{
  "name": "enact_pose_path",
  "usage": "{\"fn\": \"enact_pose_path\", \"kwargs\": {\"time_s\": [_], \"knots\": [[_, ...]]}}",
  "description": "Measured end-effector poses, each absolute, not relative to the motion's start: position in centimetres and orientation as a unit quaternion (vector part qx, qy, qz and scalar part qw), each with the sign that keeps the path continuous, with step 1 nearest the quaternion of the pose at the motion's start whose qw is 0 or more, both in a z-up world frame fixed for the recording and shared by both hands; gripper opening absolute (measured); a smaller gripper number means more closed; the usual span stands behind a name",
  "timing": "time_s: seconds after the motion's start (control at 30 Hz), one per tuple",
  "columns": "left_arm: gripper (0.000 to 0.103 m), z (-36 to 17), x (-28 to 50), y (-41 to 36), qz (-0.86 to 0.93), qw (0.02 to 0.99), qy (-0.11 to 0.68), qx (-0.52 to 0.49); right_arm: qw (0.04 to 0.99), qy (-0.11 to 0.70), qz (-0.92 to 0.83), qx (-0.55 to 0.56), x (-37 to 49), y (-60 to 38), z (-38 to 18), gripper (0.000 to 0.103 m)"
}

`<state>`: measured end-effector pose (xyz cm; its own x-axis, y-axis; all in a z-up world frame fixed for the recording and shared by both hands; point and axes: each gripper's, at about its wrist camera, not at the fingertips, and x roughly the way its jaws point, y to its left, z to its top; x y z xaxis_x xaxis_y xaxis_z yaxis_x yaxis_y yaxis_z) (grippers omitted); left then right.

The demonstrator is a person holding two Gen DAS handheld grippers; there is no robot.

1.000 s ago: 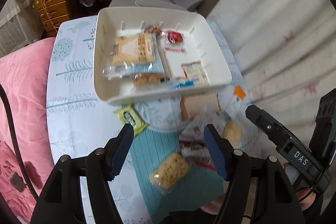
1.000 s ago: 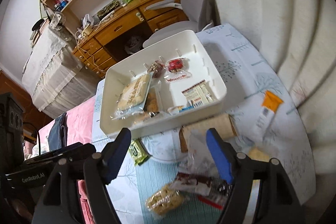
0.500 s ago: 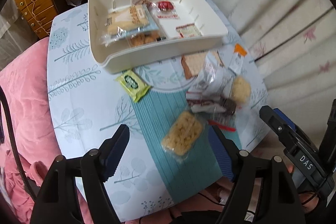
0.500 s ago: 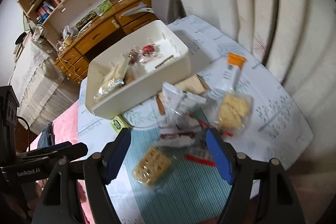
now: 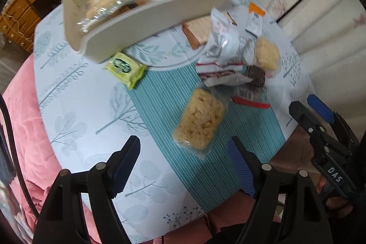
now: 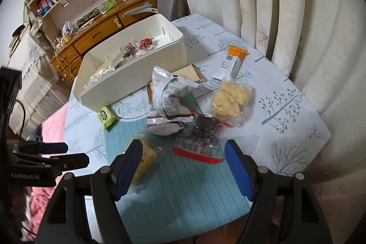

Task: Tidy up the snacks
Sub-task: 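Move the left gripper to the clear bag of yellow puffs, then grasp the puff bag with the left gripper while the right gripper reaches the chocolate packet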

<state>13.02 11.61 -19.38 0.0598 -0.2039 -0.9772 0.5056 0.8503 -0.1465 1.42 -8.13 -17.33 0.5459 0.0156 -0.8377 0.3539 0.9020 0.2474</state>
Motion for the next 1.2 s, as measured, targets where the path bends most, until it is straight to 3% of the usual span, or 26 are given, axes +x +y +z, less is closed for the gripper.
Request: {"fn": "enact_pose_path", "kwargs": {"time_s": [0.5, 0.7, 0.93, 1.2], "knots": [[0.080, -26.2, 14.1, 7.3, -0.215, 0.675, 0.689, 0.153, 0.857, 0.478, -0.069, 0.180, 3.5, -10.8, -23.7, 0.074], [0.080, -27.8, 14.4, 6.6, -0.206, 0.671, 0.696, 0.151, 0.849, 0.492, -0.055, 0.187, 5.3, -11.4, -25.5, 0.069], [0.080, -28.9, 14.1, 5.9, -0.200, 0.669, 0.697, 0.161, 0.834, 0.508, -0.047, 0.212, 6.6, -11.9, -27.2, 0.052], [0.079, -29.9, 13.5, 4.8, -0.194, 0.664, 0.701, 0.173, 0.833, 0.512, -0.042, 0.205, 7.5, -12.0, -27.6, 0.044]]}}
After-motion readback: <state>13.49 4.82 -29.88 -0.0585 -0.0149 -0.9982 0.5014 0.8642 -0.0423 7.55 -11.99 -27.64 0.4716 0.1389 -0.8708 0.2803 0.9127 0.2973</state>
